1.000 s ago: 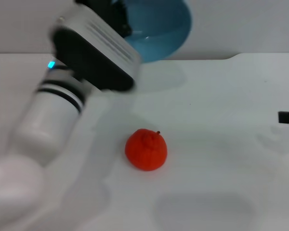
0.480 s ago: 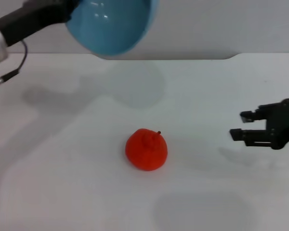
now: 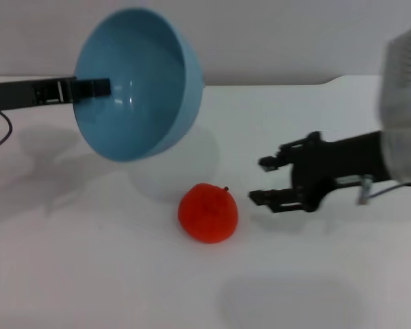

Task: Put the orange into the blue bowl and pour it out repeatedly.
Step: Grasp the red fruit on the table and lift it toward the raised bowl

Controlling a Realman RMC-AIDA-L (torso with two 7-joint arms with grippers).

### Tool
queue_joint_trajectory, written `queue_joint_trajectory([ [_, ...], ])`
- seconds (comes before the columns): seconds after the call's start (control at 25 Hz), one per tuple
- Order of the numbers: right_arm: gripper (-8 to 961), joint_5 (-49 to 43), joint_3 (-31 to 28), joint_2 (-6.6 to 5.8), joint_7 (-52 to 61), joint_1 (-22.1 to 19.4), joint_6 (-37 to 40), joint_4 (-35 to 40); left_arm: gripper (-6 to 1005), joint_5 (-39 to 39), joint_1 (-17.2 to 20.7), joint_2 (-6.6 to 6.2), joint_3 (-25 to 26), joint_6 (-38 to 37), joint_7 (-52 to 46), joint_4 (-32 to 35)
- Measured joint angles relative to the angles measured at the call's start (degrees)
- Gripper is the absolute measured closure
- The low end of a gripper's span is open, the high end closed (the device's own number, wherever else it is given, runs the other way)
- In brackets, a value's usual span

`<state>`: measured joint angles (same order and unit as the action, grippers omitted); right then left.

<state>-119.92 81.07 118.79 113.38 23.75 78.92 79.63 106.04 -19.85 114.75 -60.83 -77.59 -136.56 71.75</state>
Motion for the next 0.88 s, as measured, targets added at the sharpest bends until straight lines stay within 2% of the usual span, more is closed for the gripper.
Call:
queue_joint_trajectory([
  [0.04, 439, 0.00, 0.00, 0.00, 0.00, 0.00, 0.00, 0.00, 1001, 0.00, 0.00, 0.00, 0.00, 0.00, 0.00, 0.00],
  [0.24, 438, -1.59, 5.56, 0.00, 0.42, 5.65, -7.74, -9.68, 1001, 8.33, 0.15, 1.29, 0.20, -3.84, -4.27, 5.22],
  [0.48, 379, -2.28, 10.83, 0.17, 0.54, 7.18, -14.41, -15.53, 1001, 15.87, -0.16, 2.60, 0.36, -7.48, -8.41, 10.88],
  [0.72, 397, 0.17, 14.20, 0.31, 0.16, 7.60, -21.44, -20.53, 1001, 16.75, -0.78, 2.61, 0.25, -9.03, -9.12, 11.97],
  [0.88, 409, 1.65, 14.95, 0.31, 0.04, 7.73, -22.28, -21.12, 1001, 18.19, -0.97, 2.58, 0.12, -10.04, -9.71, 12.90],
])
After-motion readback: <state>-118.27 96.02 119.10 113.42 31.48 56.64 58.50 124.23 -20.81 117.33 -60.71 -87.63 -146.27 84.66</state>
